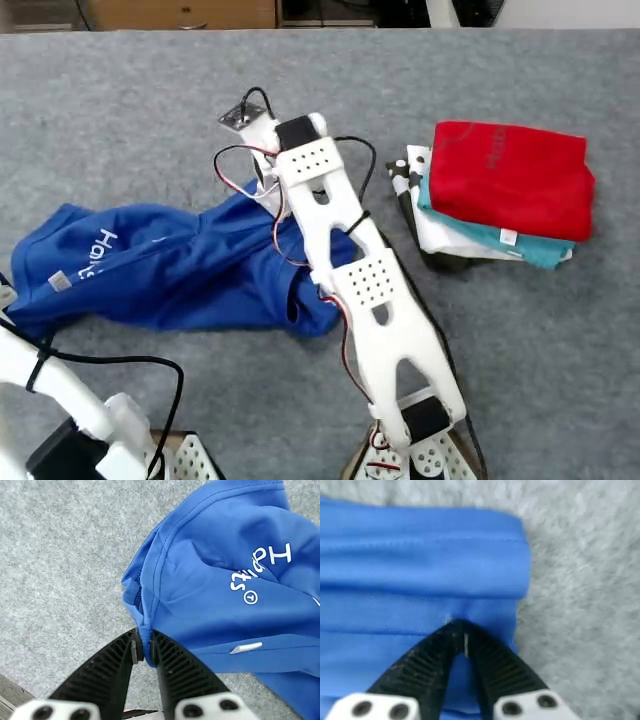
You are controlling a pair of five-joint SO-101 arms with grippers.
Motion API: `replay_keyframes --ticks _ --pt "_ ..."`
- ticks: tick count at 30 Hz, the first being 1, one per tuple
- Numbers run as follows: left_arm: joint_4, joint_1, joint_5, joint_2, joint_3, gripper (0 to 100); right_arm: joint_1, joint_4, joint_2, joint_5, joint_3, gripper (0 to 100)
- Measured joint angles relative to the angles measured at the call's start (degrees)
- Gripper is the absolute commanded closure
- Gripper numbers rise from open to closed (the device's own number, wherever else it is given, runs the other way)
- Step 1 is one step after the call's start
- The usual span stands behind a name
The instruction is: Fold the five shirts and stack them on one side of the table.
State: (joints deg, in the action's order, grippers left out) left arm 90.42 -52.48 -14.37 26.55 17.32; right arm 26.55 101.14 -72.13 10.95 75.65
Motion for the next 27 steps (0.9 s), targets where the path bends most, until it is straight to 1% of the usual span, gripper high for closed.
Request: replay_keyframes --ticks 3,6,9,12,18,23,27 --pt "0.0 0.0 0.0 0.0 0.0 98 -2.2 0.0 2.6 0.0 -5.9 99.5" --pt "0.0 0.0 0.0 0.0 0.0 98 -3.9 0.0 8.2 0.1 -16.2 99.5" --pt "0.0 0.1 0.0 0.0 0.0 98 -4.3 0.0 14.1 1.9 -27.7 99.5" --pt "0.0 0.1 0.0 0.0 0.0 98 -4.7 -0.4 18.3 2.5 -34.4 99.5" --pt "0.0 0.1 0.0 0.0 0.0 98 -5.0 -0.4 21.1 4.9 -35.6 99.4" --pt "0.0 0.1 0.0 0.0 0.0 98 -5.0 -0.1 23.9 5.3 -32.1 98.9" --pt "0.0 0.1 0.0 0.0 0.0 98 -5.0 -0.1 28.5 5.3 -26.1 90.5"
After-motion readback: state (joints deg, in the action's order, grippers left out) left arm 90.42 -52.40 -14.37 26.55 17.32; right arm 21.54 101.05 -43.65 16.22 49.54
